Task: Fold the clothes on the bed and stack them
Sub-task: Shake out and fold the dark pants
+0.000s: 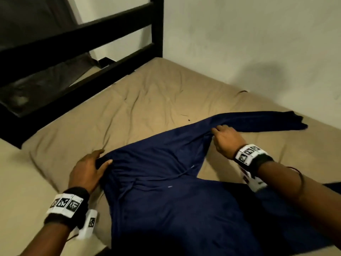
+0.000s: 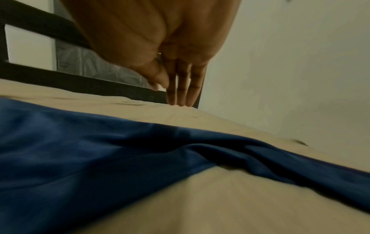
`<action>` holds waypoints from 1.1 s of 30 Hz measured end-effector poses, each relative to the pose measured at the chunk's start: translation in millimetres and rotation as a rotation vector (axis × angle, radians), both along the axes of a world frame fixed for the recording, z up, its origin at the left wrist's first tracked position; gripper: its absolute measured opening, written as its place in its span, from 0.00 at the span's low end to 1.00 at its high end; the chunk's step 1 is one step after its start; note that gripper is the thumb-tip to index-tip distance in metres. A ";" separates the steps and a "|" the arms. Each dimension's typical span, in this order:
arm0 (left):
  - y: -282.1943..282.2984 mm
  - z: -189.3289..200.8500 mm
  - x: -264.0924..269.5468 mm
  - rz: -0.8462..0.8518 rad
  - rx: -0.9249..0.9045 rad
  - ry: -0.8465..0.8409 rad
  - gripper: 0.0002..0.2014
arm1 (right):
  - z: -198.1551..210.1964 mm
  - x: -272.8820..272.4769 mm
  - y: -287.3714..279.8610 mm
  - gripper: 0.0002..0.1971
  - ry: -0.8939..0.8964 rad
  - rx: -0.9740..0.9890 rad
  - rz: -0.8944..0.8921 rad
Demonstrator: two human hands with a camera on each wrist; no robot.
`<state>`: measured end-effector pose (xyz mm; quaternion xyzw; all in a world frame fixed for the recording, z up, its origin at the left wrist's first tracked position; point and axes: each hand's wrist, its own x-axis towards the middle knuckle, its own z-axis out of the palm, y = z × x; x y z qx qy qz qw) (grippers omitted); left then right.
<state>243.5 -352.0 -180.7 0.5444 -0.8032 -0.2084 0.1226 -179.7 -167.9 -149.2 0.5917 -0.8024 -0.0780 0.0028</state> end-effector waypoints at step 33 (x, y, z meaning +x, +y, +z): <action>200.9 20.0 68.1 -0.463 0.173 0.244 0.20 | -4.5 60.9 221.2 0.18 -0.250 -0.122 0.070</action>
